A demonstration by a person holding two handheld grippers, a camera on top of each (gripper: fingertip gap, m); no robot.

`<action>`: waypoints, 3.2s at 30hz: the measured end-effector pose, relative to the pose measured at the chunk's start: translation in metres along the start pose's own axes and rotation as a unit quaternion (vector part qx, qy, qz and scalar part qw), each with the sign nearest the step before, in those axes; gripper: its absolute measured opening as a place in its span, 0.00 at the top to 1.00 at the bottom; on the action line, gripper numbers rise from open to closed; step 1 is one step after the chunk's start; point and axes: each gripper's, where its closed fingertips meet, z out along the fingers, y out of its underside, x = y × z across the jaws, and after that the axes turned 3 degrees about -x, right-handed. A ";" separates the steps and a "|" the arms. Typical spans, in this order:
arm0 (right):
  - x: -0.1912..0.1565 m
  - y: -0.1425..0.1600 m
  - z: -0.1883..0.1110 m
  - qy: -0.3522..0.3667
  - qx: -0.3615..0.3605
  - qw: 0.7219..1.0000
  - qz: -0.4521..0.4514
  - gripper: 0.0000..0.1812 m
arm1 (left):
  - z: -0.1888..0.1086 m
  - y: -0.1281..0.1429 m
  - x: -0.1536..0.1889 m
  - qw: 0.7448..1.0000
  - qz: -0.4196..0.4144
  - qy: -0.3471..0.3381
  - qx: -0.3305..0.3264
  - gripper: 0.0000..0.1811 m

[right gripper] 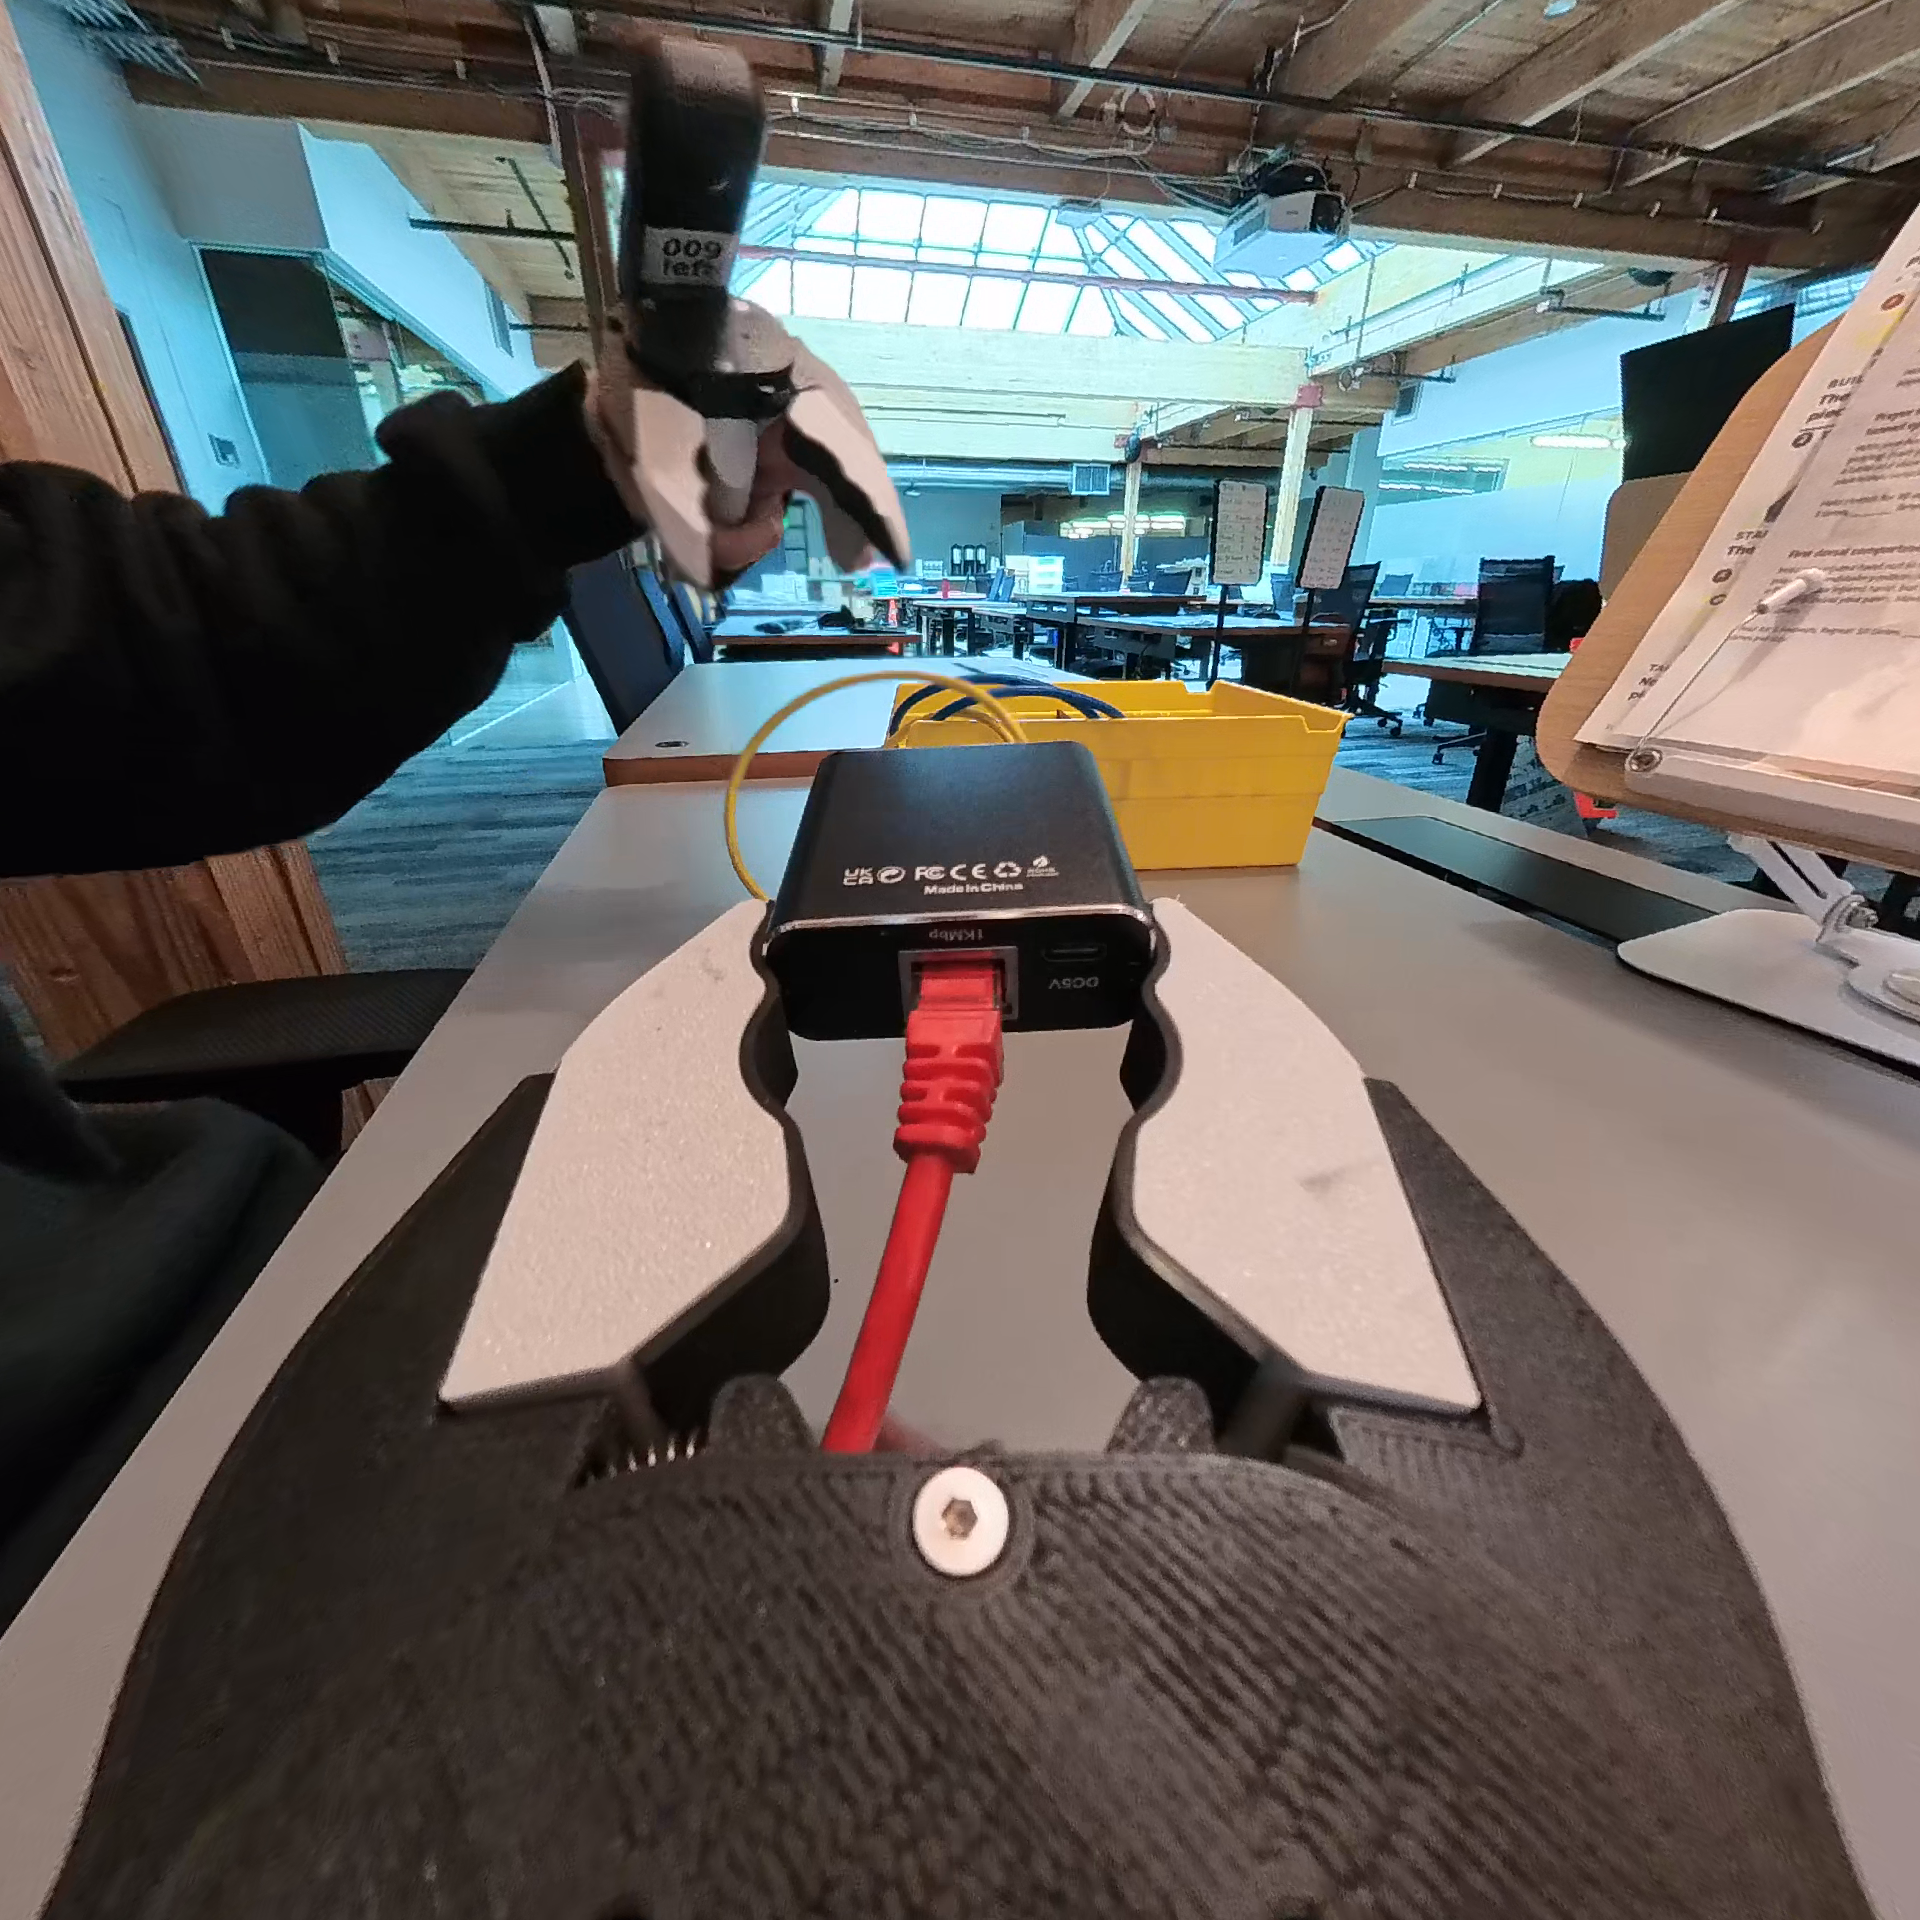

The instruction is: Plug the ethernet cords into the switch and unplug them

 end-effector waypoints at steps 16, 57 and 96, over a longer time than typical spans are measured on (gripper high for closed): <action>-0.001 0.001 0.001 -0.003 -0.002 1.000 0.001 0.66 | 0.000 0.084 -0.137 0.877 0.146 -0.200 -0.412 0.76; -0.001 0.000 0.000 -0.004 0.002 1.000 0.000 0.66 | -0.149 -0.010 -0.160 0.773 0.249 -0.575 -0.098 0.97; -0.009 -0.021 -0.031 -0.073 0.091 0.992 0.039 0.66 | 0.096 0.043 0.006 0.868 0.185 -0.456 0.072 0.97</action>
